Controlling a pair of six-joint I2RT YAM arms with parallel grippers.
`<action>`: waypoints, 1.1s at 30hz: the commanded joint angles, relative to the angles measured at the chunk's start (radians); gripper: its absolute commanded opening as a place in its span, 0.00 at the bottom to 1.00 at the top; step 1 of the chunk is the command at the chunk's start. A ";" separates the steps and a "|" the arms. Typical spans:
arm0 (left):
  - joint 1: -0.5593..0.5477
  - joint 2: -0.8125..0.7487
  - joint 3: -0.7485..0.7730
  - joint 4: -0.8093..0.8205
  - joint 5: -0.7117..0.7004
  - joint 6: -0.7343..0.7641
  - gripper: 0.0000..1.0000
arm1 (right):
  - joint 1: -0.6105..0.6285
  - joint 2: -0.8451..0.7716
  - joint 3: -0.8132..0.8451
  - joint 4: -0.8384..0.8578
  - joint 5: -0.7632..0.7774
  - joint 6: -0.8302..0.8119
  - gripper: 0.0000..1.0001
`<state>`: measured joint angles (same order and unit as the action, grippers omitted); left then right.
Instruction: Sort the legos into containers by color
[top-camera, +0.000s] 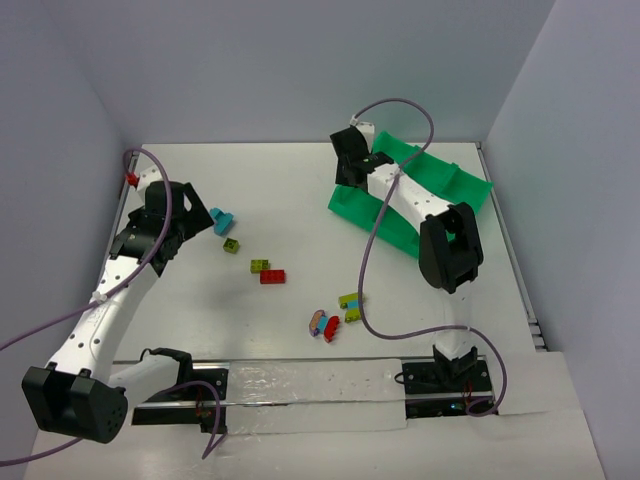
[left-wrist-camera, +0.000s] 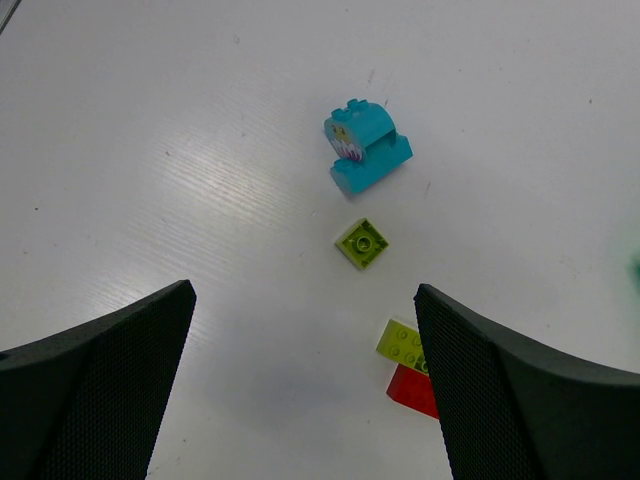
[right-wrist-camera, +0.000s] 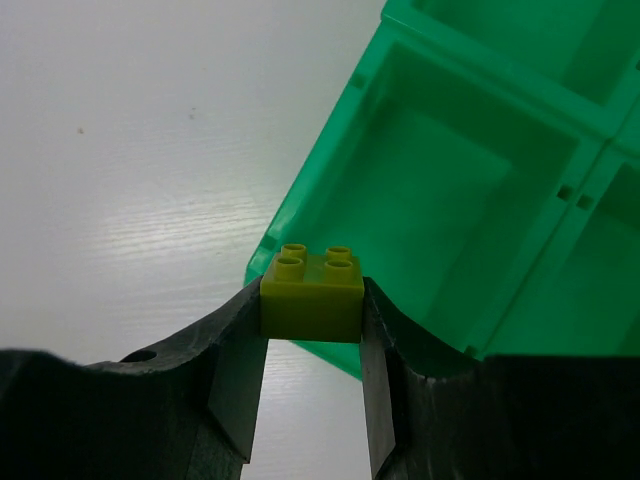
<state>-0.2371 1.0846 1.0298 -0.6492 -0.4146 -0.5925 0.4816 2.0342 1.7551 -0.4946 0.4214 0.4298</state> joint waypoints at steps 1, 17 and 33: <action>-0.007 -0.029 0.034 -0.009 -0.009 -0.014 0.99 | -0.033 0.034 0.052 0.013 0.038 -0.028 0.14; -0.007 0.049 0.051 -0.015 0.023 -0.020 0.99 | -0.067 0.043 0.048 0.004 0.029 -0.062 0.85; -0.106 0.316 0.001 0.032 -0.037 -0.313 0.78 | 0.035 -0.304 -0.212 0.121 -0.071 -0.023 0.84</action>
<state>-0.3139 1.3225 1.0166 -0.6250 -0.3909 -0.7306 0.4684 1.8376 1.5897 -0.4430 0.3620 0.3856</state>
